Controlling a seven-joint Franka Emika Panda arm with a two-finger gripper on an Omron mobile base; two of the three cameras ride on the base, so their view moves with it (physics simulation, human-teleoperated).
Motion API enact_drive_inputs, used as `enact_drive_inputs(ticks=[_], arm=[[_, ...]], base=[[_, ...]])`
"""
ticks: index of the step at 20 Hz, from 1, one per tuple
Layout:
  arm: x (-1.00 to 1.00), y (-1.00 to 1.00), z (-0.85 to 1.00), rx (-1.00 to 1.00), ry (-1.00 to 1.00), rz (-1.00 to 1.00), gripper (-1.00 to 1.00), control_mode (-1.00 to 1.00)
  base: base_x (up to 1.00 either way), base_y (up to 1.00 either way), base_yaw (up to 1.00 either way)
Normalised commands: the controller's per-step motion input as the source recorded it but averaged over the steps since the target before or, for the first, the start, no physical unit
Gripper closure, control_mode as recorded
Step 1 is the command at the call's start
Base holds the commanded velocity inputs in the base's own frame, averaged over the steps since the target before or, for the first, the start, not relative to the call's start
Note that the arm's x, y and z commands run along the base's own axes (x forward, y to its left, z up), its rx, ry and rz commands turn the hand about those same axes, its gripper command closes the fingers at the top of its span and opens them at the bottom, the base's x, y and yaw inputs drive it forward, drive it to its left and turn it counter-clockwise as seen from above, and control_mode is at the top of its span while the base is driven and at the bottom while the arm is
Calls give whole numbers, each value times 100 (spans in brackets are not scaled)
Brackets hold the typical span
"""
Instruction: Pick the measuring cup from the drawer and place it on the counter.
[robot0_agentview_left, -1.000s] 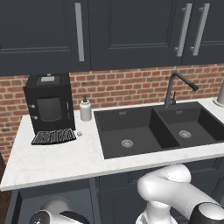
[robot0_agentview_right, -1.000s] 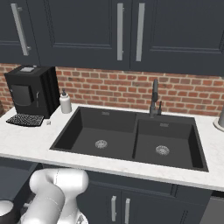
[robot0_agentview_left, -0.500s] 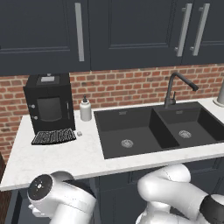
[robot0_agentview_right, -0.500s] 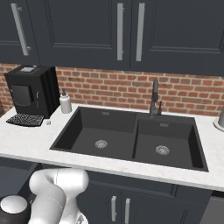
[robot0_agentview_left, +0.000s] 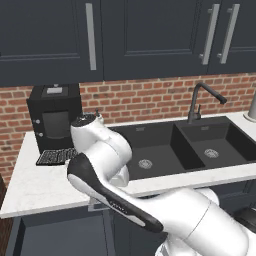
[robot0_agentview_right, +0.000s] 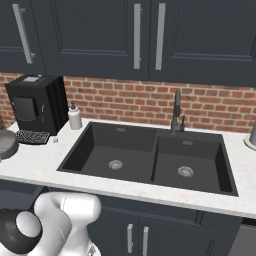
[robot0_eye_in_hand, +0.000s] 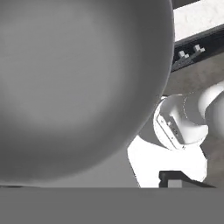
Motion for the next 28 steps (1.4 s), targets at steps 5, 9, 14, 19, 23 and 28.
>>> enact_drive_inputs(ticks=[5, 9, 14, 19, 23, 28], arm=[[100, -90, 44, 11, 31, -4, 100, -100], [93, -37, -1, 1, 32, 0, 100, -100], [72, 0, -38, -1, 27, 0, 100, -100], [59, 10, -40, -5, 22, 0, 100, -100], [52, 16, -53, -6, 12, 0, 100, -100], [25, 34, -44, -8, 0, 1, 100, -100]], base=[[0, 0, 0], [0, 0, 0], [0, 0, 0], [0, 0, 0], [0, 0, 0], [0, 0, 0]])
